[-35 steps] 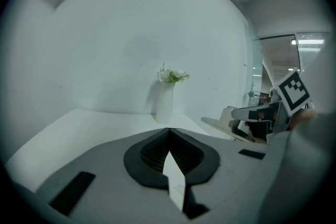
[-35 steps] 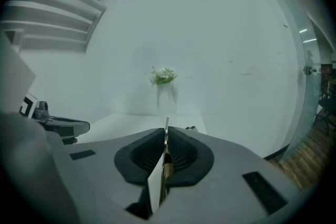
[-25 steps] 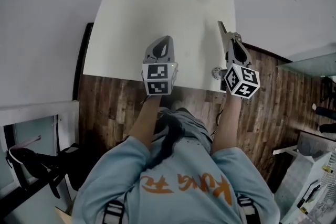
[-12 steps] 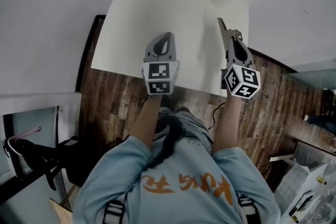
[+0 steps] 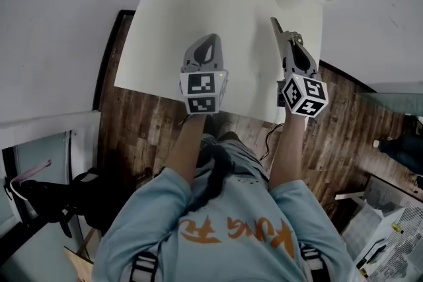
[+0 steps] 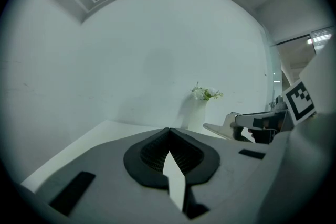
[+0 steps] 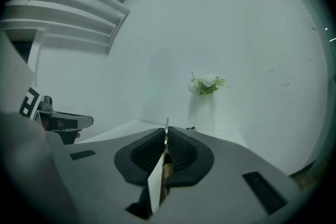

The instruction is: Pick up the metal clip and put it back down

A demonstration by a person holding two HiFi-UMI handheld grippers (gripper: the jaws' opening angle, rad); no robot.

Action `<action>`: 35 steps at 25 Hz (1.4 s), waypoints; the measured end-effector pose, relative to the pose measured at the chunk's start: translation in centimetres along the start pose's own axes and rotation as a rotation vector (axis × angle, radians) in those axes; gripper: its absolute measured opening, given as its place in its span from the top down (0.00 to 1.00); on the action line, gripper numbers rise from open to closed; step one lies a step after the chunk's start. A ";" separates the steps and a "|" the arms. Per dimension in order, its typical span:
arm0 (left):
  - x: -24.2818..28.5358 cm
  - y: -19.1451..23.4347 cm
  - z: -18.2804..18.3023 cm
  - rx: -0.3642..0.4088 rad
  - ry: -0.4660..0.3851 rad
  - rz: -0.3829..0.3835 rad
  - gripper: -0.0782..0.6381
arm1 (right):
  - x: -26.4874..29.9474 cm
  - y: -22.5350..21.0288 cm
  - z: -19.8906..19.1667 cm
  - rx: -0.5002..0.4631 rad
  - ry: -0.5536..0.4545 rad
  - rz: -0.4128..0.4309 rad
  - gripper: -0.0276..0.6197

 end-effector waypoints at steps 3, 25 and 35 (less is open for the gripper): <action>1.8 0.3 -0.2 -0.009 0.027 -0.005 0.86 | 2.1 -0.5 -0.7 0.015 0.032 0.011 0.91; 16.8 3.8 -4.6 -0.003 0.204 -0.075 0.86 | 18.6 -5.1 -6.4 0.187 0.160 0.085 0.91; 19.7 4.9 -5.2 -0.005 0.233 -0.062 0.86 | 23.2 -6.7 -8.0 0.276 0.144 0.132 0.90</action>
Point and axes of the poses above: the fingertips, and each gripper's own axes: x forward along the fingers, y to its left, z out of its top, the point moved 10 cm from there along -x, backward along the fingers, and after that the axes turned 14 degrees about z, right-handed, at the moved point
